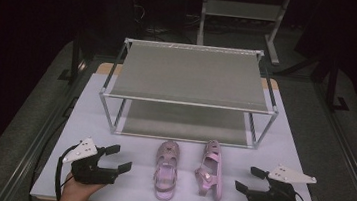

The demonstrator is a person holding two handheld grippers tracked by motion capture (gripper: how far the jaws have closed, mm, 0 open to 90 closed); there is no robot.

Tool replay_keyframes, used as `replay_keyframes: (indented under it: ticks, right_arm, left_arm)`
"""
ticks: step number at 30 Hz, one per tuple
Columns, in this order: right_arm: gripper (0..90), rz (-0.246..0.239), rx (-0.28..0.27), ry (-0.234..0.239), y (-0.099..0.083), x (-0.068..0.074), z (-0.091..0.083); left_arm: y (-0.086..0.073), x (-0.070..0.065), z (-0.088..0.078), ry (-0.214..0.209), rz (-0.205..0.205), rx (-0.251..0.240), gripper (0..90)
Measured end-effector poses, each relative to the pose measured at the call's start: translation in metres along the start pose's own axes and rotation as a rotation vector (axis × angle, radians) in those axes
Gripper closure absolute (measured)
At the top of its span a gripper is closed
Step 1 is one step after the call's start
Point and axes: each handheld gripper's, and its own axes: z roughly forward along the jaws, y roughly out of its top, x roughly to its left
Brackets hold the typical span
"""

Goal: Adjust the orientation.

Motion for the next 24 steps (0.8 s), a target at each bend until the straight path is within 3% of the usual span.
replay_keyframes:
  ticks: [6, 13, 24]
  right_arm:
    - [22.1, -0.004, 0.007, 0.002, 0.000, 0.000, 0.002]
    - [21.8, -0.002, 0.011, 0.006, -0.001, 0.000, 0.002]
    - [21.4, -0.009, 0.007, 0.000, -0.001, 0.000, 0.001]
  left_arm:
    - [0.005, -0.010, 0.001, -0.017, 0.031, -0.007, 23.1]
    - [0.006, -0.016, 0.007, -0.019, 0.037, -0.015, 24.0]
    - [0.009, -0.029, 0.022, -0.049, 0.042, 0.013, 26.3]
